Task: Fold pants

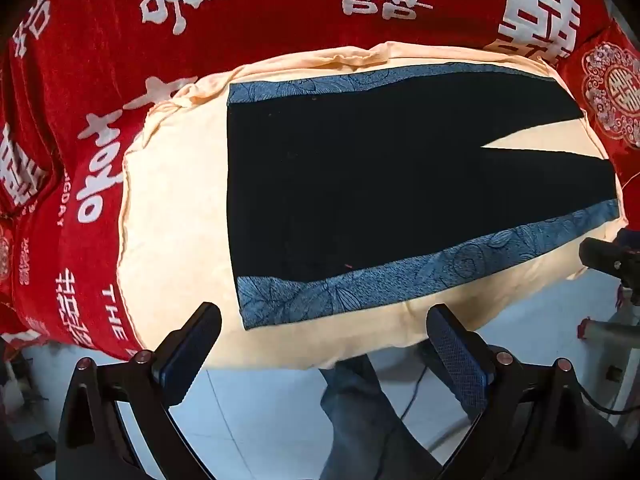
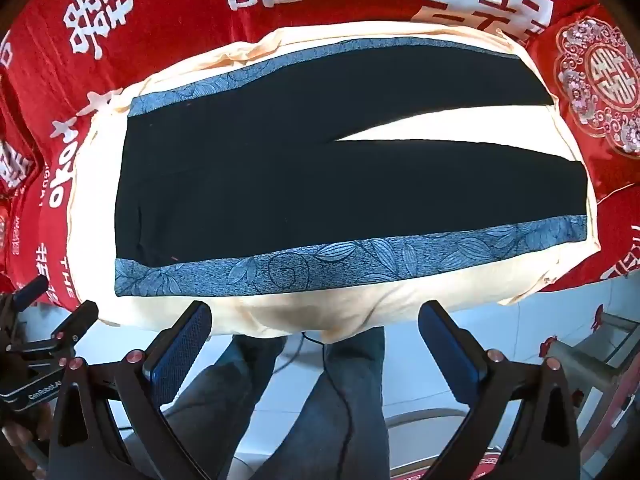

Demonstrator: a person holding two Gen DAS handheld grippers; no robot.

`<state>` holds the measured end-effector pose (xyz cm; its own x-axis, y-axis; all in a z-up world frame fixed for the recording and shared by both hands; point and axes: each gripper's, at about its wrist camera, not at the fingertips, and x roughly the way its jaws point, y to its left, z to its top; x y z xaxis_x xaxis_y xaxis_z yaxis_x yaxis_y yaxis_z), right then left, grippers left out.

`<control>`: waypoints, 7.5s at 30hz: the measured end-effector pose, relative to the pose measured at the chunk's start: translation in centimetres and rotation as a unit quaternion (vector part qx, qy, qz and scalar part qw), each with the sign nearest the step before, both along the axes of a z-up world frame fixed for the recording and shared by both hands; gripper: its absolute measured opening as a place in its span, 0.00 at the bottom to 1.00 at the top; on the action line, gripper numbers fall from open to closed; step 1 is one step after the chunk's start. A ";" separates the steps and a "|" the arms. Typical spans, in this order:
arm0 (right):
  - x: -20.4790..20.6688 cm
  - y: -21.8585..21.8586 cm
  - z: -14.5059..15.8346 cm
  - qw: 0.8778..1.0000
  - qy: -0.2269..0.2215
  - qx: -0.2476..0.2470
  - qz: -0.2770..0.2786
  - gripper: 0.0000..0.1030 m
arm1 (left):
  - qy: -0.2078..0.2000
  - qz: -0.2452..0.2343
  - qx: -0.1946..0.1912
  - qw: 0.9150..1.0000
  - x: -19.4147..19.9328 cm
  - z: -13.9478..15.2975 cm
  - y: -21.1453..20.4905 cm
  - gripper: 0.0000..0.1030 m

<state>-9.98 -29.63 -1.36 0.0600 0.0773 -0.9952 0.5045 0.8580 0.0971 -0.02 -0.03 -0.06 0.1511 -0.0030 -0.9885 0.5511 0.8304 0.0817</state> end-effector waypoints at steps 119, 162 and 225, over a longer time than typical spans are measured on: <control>-0.9 4.6 -21.0 0.914 -0.108 0.385 -0.065 0.84 | 0.071 0.214 -0.164 0.960 0.3 -14.3 6.5 1.00; -8.6 -5.0 -23.2 0.805 -0.212 0.430 -0.349 0.06 | 0.132 0.255 -0.266 0.920 4.5 -15.0 6.5 0.22; 20.8 -17.5 -12.9 0.956 -0.171 0.231 0.053 0.59 | -0.052 0.190 0.001 0.980 19.9 -15.0 -11.9 0.89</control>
